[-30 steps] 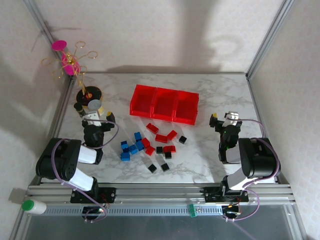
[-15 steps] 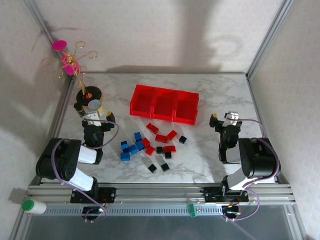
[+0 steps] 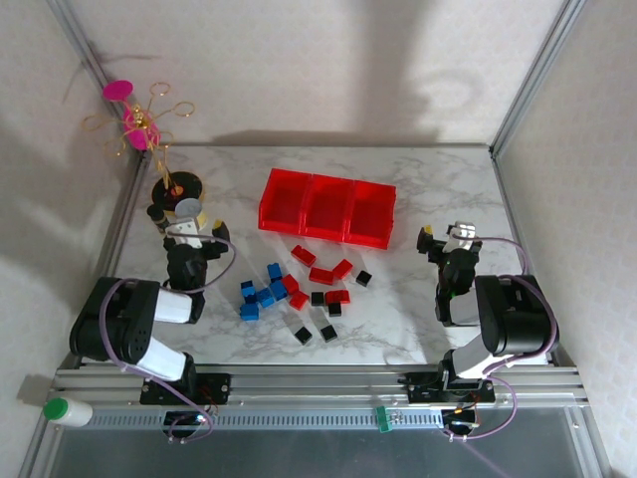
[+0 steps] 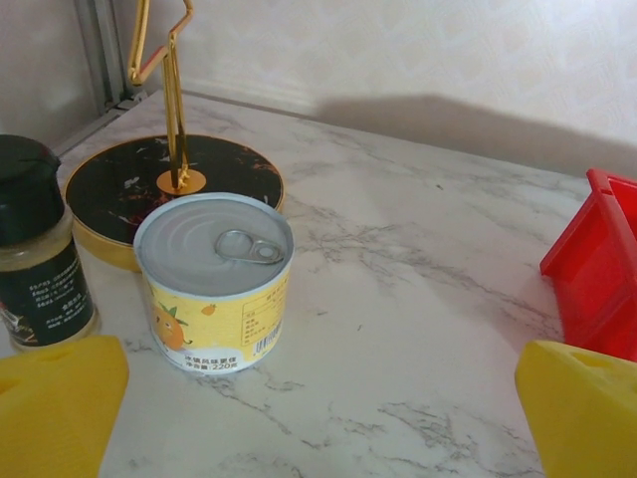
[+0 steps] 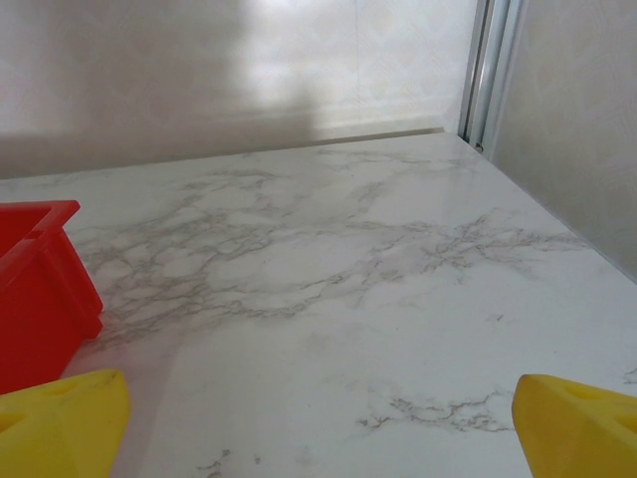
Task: Sort the legos into containers by color
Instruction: Rotate the lego at the center of the table.
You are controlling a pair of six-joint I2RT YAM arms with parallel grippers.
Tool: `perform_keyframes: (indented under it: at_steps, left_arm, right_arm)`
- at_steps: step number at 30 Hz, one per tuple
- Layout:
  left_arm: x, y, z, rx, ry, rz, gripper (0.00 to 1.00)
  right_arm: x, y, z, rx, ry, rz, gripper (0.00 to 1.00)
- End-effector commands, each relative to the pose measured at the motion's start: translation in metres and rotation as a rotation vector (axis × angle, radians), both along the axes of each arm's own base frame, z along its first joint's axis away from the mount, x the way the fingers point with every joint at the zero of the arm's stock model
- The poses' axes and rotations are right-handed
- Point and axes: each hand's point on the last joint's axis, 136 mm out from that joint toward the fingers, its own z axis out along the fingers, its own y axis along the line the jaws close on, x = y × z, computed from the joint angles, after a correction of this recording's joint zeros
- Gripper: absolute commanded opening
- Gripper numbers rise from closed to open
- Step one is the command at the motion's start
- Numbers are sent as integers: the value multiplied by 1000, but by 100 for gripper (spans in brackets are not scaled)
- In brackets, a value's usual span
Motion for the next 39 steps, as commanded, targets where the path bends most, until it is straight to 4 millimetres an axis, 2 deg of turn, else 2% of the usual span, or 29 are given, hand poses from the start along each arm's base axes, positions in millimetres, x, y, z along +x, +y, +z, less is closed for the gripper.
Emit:
perform_keyframes:
  at_steps: [1, 4, 5, 11, 14, 16, 19, 22, 24, 29, 33, 39]
  left_arm:
    - [10, 0, 18, -5, 24, 1, 99]
    - [7, 2, 27, -25, 19, 16, 99]
    - [6, 2, 31, -37, 12, 21, 99]
    - [-3, -5, 56, -168, -21, -5, 99]
    - [-13, -3, 70, -273, -70, -7, 100]
    - [-24, 3, 81, -356, -137, 20, 99]
    - [-32, 21, 82, -456, -155, 136, 99]
    - [-27, 11, 75, -450, -72, 86, 99]
    - [-25, 4, 67, -471, -11, 65, 99]
    - [-36, -29, 70, -492, 47, -50, 100]
    - [-55, -58, 69, -505, 117, -107, 99]
    - [-79, -101, 61, -531, 258, -191, 100]
  right_arm:
    - [3, 0, 22, -11, -47, 9, 99]
    - [0, -5, 21, 13, -2, -27, 99]
    - [6, -7, 31, 29, -13, -40, 99]
    - [5, -15, 41, 152, 36, -113, 99]
    - [-4, -30, 45, 282, 66, -243, 99]
    - [-8, -30, 43, 375, 94, -275, 99]
    - [-4, -14, 39, 435, 141, -197, 99]
    - [-7, -1, 27, 498, 196, -152, 99]
    - [-7, 16, 20, 522, 241, -89, 99]
    - [-11, 66, 11, 490, 344, 18, 99]
    - [-25, 109, 3, 458, 424, 103, 99]
    - [-50, 162, 4, 418, 495, 222, 99]
